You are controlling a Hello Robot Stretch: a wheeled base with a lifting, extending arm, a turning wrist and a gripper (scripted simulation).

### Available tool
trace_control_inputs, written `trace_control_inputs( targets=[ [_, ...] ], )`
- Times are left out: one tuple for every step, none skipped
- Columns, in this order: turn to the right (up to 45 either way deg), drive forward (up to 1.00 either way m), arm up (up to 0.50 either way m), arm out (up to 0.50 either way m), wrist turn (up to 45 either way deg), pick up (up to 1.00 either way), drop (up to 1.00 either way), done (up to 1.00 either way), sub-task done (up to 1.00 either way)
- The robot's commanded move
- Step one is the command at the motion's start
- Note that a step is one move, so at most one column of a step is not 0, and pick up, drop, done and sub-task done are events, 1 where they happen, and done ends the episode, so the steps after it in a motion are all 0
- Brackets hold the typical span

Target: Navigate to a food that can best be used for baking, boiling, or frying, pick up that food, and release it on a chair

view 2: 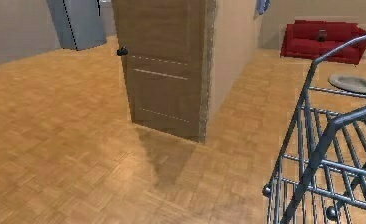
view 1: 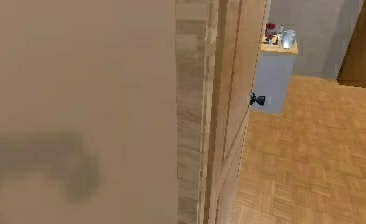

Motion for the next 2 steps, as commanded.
trace_control_inputs(
  targets=[
    [0.0,0.05,0.00,0.00,0.0,0.00,0.00,0.00,0.00],
    [45.0,0.00,0.00,0.00,0.0,0.00,0.00,0.00,0.00]
  ],
)
